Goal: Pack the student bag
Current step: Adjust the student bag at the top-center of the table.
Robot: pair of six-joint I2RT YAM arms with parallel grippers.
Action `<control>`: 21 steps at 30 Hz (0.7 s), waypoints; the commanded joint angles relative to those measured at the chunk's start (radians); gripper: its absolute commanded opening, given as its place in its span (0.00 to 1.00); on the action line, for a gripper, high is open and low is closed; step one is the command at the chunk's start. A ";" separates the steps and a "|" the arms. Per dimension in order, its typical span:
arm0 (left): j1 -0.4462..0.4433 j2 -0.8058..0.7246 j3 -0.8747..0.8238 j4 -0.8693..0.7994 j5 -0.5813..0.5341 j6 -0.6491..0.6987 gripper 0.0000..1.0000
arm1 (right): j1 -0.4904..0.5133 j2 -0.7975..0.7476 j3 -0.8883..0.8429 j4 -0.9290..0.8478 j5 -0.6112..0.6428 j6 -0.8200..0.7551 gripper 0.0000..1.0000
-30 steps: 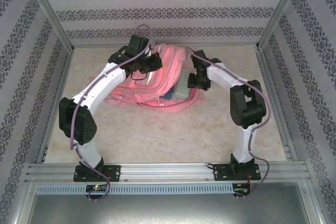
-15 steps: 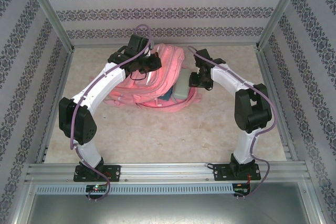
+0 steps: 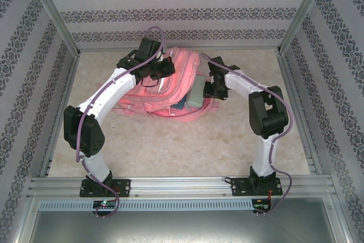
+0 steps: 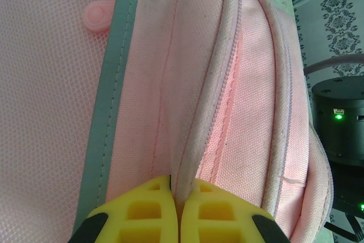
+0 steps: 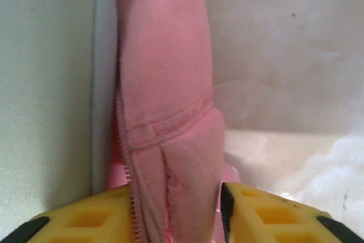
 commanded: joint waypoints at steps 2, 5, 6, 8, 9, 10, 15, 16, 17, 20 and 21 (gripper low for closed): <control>-0.002 -0.055 0.007 0.074 0.039 -0.007 0.00 | 0.024 -0.008 0.011 -0.014 0.081 0.012 0.21; -0.004 -0.066 -0.004 0.070 0.019 -0.005 0.00 | 0.021 -0.094 -0.012 0.005 0.155 0.009 0.16; -0.003 -0.071 -0.010 0.068 0.002 -0.007 0.00 | 0.018 -0.125 -0.014 0.005 0.180 0.008 0.13; 0.002 -0.086 -0.028 0.067 -0.037 -0.011 0.00 | 0.003 -0.181 -0.024 0.004 0.211 0.019 0.05; 0.011 -0.095 -0.039 0.066 -0.056 -0.019 0.00 | -0.013 -0.210 -0.029 0.004 0.213 0.031 0.02; 0.022 -0.104 -0.054 0.069 -0.070 -0.030 0.00 | -0.029 -0.240 -0.034 0.005 0.205 0.040 0.01; 0.085 -0.143 -0.126 0.066 -0.120 -0.074 0.00 | -0.066 -0.349 -0.054 0.022 0.160 0.059 0.02; 0.095 -0.147 -0.141 0.077 -0.113 -0.078 0.00 | -0.065 -0.358 -0.054 0.024 0.138 0.061 0.03; 0.100 -0.148 -0.151 0.083 -0.103 -0.080 0.00 | -0.065 -0.364 -0.056 0.028 0.113 0.065 0.04; 0.098 -0.132 -0.158 0.122 -0.026 -0.082 0.00 | -0.057 -0.352 -0.052 0.026 0.040 0.091 0.04; 0.094 -0.125 -0.156 0.141 0.008 -0.084 0.00 | -0.048 -0.344 -0.051 0.028 0.018 0.099 0.04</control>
